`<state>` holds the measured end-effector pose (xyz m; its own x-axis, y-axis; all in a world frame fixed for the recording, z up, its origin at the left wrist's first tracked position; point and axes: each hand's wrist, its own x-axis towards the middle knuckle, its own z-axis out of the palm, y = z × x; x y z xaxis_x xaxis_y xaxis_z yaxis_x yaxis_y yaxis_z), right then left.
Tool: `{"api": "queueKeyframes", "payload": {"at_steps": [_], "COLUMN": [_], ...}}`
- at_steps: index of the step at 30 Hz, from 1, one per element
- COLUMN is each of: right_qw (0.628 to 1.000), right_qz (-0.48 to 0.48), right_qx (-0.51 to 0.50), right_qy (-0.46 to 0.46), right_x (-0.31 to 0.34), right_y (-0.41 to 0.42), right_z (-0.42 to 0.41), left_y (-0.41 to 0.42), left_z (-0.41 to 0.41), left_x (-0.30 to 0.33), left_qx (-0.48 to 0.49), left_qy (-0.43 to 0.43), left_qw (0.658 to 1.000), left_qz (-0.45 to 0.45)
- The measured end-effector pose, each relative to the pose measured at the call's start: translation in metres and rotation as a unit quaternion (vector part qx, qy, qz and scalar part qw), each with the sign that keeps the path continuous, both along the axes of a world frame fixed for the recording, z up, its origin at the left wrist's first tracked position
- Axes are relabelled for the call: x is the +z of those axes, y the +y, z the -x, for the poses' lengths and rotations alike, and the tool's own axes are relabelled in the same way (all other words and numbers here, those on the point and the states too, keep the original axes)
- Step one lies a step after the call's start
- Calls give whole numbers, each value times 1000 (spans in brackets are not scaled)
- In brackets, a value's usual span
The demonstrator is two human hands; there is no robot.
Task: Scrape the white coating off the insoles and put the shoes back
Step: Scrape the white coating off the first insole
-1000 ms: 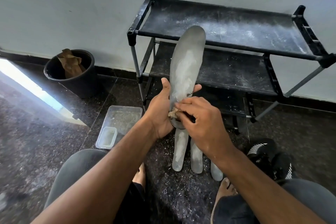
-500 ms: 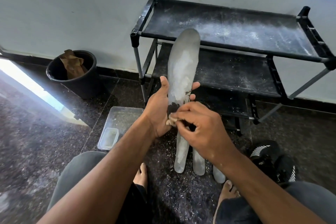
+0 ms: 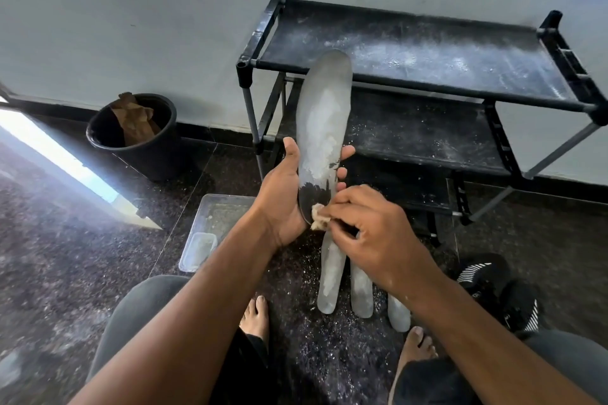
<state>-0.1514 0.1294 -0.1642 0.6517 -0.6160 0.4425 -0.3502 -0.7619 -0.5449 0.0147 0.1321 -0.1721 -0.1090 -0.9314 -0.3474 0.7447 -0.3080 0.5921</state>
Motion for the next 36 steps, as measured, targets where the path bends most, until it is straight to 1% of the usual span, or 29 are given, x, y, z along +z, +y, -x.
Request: {"api": "queueKeyframes", "payload": {"at_steps": [2,4,8,11,13,15,17,19,21,24,27,29,32,35,36], "right_qw": [999,999,1000,999,998,998,999,1000,999,996,999,998,996,997,997], "right_qz": [24,23,8,18,23,23,16,15,15,4,-11,-42,-73,-21,-6], "right_qx": [-30,-40,-3,-37,-61,-55,-34,-18,-37,-70,-39,-13,-19,-65,-66], "right_qy": [1,-10,-18,8,-1,-6,-10,-1,31,48,29,35,44,29,29], "right_x": [0,1,0,0,0,0,1,1,-1,-4,-2,-1,0,-3,-4], "right_y": [-4,-3,2,-7,-9,-4,2,0,-7,-14,-3,4,5,0,0], "right_z": [0,-5,-8,4,4,-4,-12,-10,-3,2,-4,-1,7,2,-2], "left_y": [0,1,0,-1,0,1,2,1,-1,-2,-2,-1,-1,-2,-3], "left_z": [4,8,7,2,4,11,16,14,9,6,9,8,5,6,7], "left_x": [-3,-4,-4,-1,0,-1,-1,-1,-1,-4,-5,-3,-2,-6,-5], "left_qx": [-28,-47,-43,-31,-25,-33,-39,-42,-31,-3,-22,-21,-17,-31,-35], "left_qy": [1,-2,-21,17,14,0,-31,-29,-13,2,-12,-15,-5,-16,-20], "left_qw": [1000,999,999,999,1000,999,999,999,999,1000,1000,1000,1000,999,999], "left_qz": [1,4,6,13,10,4,3,0,3,-6,-10,-8,-5,0,3]}}
